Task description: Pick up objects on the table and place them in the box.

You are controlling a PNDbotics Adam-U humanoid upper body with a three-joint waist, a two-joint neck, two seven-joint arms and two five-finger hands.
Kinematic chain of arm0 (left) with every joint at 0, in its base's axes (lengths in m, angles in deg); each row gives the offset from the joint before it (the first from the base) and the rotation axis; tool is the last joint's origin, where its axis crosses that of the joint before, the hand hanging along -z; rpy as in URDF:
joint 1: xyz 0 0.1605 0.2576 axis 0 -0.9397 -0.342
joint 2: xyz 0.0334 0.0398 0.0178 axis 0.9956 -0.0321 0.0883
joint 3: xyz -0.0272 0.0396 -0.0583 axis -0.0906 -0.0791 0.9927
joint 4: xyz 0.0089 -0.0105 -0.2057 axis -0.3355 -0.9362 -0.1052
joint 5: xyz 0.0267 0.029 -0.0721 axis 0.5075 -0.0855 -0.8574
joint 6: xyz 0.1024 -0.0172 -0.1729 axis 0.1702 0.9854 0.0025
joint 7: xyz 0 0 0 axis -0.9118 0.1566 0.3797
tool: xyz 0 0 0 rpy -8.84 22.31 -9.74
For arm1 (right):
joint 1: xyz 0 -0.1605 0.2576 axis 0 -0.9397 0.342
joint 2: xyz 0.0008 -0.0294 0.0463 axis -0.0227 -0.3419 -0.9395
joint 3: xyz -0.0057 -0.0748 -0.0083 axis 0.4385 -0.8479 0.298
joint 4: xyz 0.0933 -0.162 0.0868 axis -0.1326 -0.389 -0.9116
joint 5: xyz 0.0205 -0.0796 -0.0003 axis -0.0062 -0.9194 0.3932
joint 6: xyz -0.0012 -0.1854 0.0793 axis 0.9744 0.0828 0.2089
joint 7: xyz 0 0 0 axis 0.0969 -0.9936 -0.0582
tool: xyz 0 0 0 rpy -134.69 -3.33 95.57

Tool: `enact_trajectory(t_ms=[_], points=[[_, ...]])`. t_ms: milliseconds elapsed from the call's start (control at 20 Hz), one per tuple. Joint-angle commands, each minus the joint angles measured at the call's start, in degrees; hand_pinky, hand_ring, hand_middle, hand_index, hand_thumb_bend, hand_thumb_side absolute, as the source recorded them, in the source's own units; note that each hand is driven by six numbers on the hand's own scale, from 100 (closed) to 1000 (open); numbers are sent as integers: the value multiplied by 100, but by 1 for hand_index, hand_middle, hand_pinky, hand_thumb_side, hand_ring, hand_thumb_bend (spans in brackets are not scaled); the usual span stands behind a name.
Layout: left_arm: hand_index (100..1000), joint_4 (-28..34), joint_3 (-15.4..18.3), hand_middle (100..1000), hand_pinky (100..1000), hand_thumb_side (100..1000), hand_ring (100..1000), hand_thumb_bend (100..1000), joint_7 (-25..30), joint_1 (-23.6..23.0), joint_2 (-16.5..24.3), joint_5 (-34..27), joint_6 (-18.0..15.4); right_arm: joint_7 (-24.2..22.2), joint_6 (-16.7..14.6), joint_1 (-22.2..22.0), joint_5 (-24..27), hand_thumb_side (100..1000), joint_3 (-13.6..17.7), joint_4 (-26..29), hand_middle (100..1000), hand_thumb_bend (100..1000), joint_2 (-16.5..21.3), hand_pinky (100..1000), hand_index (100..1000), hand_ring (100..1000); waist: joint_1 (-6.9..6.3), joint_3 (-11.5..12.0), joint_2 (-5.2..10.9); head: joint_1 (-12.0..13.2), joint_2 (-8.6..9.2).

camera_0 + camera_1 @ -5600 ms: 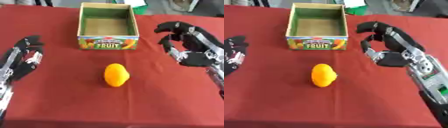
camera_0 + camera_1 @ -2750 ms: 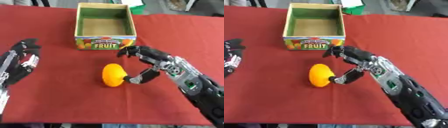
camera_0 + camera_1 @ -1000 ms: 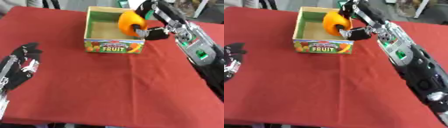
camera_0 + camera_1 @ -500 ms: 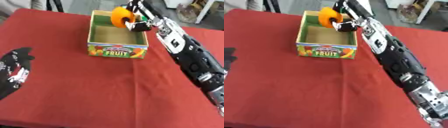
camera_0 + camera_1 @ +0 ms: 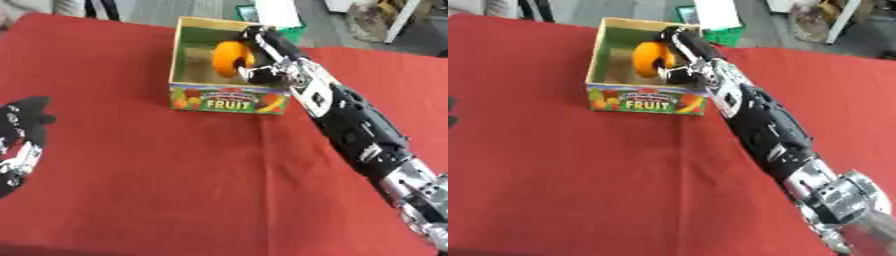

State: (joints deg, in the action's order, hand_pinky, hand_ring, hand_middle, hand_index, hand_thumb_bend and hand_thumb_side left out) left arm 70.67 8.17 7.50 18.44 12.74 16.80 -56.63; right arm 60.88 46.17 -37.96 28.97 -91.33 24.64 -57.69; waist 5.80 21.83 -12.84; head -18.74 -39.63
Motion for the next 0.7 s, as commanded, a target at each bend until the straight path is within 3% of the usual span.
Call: enact_trajectory(t_ms=[50,150,200,250,300,400,550,700], points=[[725,95,15,876,916,551,970,100,19,99,55,-27,-1,185,64,135,-60,208,94,61,809,265,117,685,858,843,-28,-24,96,-2,92],[725,91,17,876,916,552,970,100,19,92,58,-26,-1,261,100,132,-27,249,98,72,813,304,125,684,860,844,-23,-30,102,4,93],[725,87,20,876,916,552,970,100,17,89,55,-27,0,295,117,131,7,262,107,88,805,244,132,682,859,844,-24,-35,104,13,95],[725,84,21,876,916,552,970,100,15,86,55,-29,1,319,136,127,48,191,112,113,798,252,142,682,858,844,-26,-44,107,24,94],[725,82,22,876,916,552,970,100,15,81,56,-30,0,323,155,120,107,108,109,165,786,188,161,679,855,844,-32,-65,108,36,98],[725,73,32,877,917,554,971,100,7,64,60,-29,2,279,169,84,312,100,82,368,773,157,229,673,855,842,-47,-134,107,78,103],[725,36,91,877,917,556,971,100,-44,-14,92,-13,10,130,185,-68,912,100,-12,961,774,127,450,672,860,847,-85,-350,112,226,98],[724,-14,214,878,918,559,972,100,-166,-160,136,19,18,-26,325,-403,1907,111,-46,1783,765,100,726,661,868,852,-133,-675,154,484,75]])
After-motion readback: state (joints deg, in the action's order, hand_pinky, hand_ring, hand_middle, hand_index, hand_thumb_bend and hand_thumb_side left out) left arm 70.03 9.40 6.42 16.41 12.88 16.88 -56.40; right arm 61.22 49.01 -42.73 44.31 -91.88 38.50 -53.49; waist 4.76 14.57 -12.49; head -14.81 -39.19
